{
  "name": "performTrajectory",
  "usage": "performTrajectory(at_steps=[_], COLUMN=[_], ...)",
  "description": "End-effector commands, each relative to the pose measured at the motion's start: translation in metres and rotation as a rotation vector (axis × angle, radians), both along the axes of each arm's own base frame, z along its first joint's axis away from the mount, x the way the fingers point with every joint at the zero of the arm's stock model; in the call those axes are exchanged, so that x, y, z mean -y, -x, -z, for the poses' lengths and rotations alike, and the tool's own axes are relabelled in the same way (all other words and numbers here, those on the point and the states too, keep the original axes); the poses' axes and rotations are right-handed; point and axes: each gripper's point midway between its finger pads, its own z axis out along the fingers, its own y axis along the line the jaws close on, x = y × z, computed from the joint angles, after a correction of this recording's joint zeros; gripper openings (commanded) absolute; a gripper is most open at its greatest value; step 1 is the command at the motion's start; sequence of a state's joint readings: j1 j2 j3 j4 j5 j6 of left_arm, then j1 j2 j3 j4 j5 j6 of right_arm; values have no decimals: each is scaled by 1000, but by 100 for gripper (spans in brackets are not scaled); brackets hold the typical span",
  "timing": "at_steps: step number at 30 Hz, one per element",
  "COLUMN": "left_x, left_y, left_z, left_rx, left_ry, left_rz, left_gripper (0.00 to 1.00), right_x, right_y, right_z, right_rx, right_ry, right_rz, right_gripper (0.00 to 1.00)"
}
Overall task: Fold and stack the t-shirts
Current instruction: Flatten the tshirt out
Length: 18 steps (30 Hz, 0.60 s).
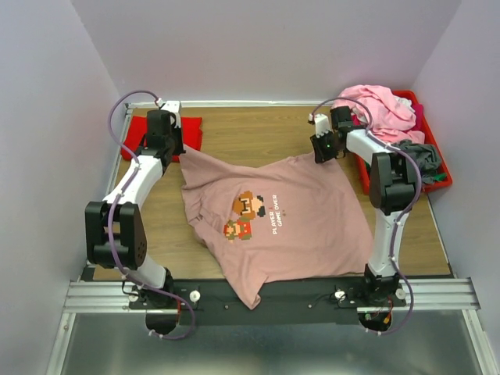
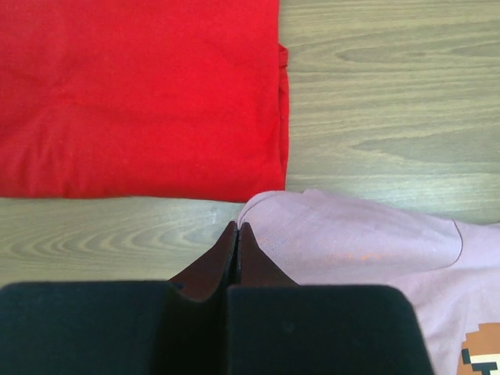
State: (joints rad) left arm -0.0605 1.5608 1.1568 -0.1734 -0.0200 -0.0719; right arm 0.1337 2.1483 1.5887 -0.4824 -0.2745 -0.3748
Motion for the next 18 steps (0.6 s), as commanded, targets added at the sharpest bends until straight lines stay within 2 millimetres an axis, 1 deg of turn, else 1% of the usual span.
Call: performTrajectory(at_steps=[1,2,4,5,8,9,12,13,14,18], left_x=[-9,-9,-9,-9,-8,-7,-6,-6,-5,-5], left_y=[0,1,1,0,0,1,1,1,1,1], left_z=[4,11,16,19,22,23,25,25,26,27], left_rx=[-1,-24,-41,-46,-54,-60,-63,-62,-65,-69], left_ry=[-23,-23,-24,-24,-19,-18,-15,-15,-14,-14], left_rz=[-34,-33,-33,-30,-25,-21,-16,-16,-14,-11], left_gripper=[0,0,0,0,0,0,0,0,0,0], right_x=[-21,-24,-22,-21,-12,-12,-9,-8,-4,1], right_y=[14,13,6,2,-9,-15,-27,-30,-32,-42], right_z=[27,26,18,11,-3,-10,-22,-24,-19,-14], right_rx=[-80,-80,-55,-36,8,27,58,65,55,52], right_ry=[3,-1,11,22,39,34,22,19,16,2], right_rz=[-36,-35,-17,-12,5,8,23,27,38,62], right_gripper=[34,34,34,35,37,38,39,39,39,40])
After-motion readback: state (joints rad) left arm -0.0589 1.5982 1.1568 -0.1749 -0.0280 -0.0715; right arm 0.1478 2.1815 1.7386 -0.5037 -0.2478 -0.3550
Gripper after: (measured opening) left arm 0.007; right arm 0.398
